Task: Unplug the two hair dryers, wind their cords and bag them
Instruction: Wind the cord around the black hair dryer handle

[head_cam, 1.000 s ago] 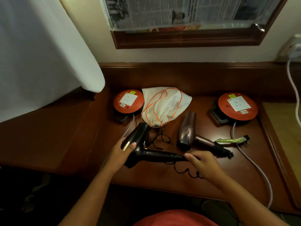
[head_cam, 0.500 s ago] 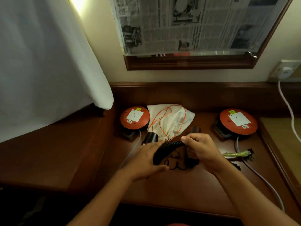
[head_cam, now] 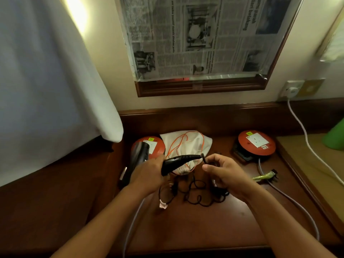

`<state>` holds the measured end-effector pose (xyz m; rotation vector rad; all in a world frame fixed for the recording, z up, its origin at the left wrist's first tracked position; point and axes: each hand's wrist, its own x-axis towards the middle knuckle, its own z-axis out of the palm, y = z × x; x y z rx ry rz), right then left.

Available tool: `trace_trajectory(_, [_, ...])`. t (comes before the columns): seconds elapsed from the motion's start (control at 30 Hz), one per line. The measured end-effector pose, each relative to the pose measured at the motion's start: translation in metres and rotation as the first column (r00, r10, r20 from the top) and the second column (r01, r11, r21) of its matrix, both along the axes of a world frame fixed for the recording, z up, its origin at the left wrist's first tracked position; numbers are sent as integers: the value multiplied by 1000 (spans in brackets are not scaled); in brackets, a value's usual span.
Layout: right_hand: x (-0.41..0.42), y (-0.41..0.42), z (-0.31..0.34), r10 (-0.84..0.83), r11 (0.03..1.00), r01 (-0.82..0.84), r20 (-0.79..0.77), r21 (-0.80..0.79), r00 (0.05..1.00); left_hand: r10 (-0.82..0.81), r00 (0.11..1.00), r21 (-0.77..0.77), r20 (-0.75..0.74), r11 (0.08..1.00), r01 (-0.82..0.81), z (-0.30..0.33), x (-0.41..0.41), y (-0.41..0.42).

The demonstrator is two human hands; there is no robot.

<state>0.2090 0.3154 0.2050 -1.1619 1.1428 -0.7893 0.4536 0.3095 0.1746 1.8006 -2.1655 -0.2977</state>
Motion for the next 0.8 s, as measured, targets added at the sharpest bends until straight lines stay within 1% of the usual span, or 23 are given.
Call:
trace_trajectory(0.07, [2, 0, 0, -99, 984, 62, -225, -165, 969, -8, 994, -116, 109, 993, 20, 3, 10, -9])
trace_trajectory(0.17, [1, -3, -2, -232, 905, 25, -444, -424, 865, -26, 977, -166, 210, 984, 61, 11, 17, -24])
trace_trajectory(0.23, [-5, -6, -3, -297, 856, -6, -500, -517, 813, -34, 969, -189, 245, 978, 82, 17, 19, -32])
trace_trajectory(0.3, [-14, -8, -2, -319, 817, -62, -539, -574, 780, -35, 962, -216, 273, 972, 97, 23, 17, -38])
trace_trajectory(0.37, [-23, -9, -1, -324, 785, -113, -559, -609, 764, -44, 950, -158, 311, 983, 97, 28, 9, -41])
trace_trajectory(0.4, [-28, -10, 0, -322, 790, -106, -556, -604, 766, -57, 937, -112, 344, 989, 101, 30, 3, -41])
trace_trajectory(0.43, [-33, -11, 1, -312, 813, -73, -538, -578, 783, -73, 927, -77, 368, 991, 109, 31, -5, -41])
trace_trajectory(0.47, [-38, -13, 1, -285, 852, -13, -485, -523, 826, -87, 924, -56, 373, 992, 115, 32, -13, -41])
trace_trajectory(0.5, [-43, -14, 2, -243, 900, 57, -390, -431, 888, -91, 924, -45, 371, 992, 115, 33, -20, -43])
trace_trajectory(0.53, [-47, -13, 2, -197, 944, 114, -250, -309, 948, -86, 925, -42, 369, 993, 109, 33, -27, -45])
trace_trajectory(0.57, [-49, -12, 3, -164, 973, 145, -95, -178, 982, -75, 924, -51, 374, 994, 102, 34, -33, -47])
trace_trajectory(0.6, [-52, -10, 3, -150, 986, 152, 34, -69, 988, -62, 921, -71, 385, 993, 97, 35, -39, -50])
trace_trajectory(0.67, [-56, -9, 5, -149, 989, 143, 185, 45, 971, -34, 912, -110, 410, 990, 87, 36, -54, -55])
trace_trajectory(0.73, [-59, -13, 6, -154, 988, 140, 266, 70, 952, -4, 915, -123, 403, 991, 58, 38, -70, -58])
trace_trajectory(0.8, [-64, -21, 8, -152, 988, 145, 287, 43, 946, 20, 931, -133, 363, 991, 30, 41, -86, -60])
